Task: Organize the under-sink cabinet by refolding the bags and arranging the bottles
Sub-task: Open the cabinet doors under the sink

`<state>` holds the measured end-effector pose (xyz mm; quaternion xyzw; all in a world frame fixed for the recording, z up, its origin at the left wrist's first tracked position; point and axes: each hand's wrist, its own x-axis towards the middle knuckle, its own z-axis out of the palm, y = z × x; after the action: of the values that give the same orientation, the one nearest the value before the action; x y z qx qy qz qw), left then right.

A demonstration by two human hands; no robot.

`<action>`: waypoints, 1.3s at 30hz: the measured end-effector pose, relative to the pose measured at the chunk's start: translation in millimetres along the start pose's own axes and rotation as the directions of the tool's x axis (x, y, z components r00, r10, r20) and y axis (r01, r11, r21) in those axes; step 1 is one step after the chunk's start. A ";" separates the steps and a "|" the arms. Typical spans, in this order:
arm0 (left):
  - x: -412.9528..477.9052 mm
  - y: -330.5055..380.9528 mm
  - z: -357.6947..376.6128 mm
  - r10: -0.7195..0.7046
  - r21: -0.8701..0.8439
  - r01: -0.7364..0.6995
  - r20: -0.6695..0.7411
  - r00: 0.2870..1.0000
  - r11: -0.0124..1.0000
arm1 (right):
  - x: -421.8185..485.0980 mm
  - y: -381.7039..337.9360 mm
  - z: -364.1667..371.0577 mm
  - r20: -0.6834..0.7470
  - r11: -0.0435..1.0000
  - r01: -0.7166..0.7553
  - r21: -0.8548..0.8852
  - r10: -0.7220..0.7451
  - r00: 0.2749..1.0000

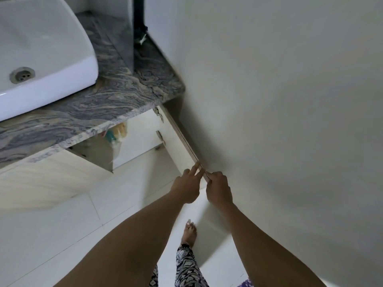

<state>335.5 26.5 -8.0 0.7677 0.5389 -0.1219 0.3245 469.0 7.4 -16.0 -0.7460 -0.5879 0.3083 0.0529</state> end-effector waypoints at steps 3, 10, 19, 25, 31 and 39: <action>21.8 15.7 -5.5 -0.010 -0.010 0.010 0.011 1.000 1.000 | 12.9 13.4 -14.3 0.027 0.992 0.034 -0.122 -0.031 0.999; 42.3 32.5 -7.1 -0.044 -0.054 0.046 0.024 0.999 0.997 | 30.7 26.2 -32.5 0.131 0.979 0.064 -0.191 -0.039 0.991; -16.9 -19.4 -20.9 -0.258 -0.085 0.249 -0.112 0.960 0.965 | 25.8 -36.2 -20.7 0.111 0.941 0.205 -0.270 -0.181 0.977; -96.8 -113.3 -32.6 -0.488 -0.131 0.470 -0.232 0.842 0.873 | 19.0 -134.3 13.2 0.263 0.863 0.422 -0.278 -0.354 0.897; -172.2 -202.1 -33.3 -0.680 -0.287 0.618 -0.273 0.680 0.732 | -4.2 -241.5 79.1 0.434 0.725 0.635 -0.265 -0.498 0.750; -208.0 -330.3 -28.6 -0.772 -0.389 0.676 -0.179 0.610 0.625 | -17.9 -341.3 172.0 0.591 0.627 0.726 -0.282 -0.482 0.647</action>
<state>-49.5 -42.2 4.3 0.4338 0.8627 -0.0356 0.2575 88.8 45.8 3.5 -0.3858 -0.8622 0.2759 -0.1778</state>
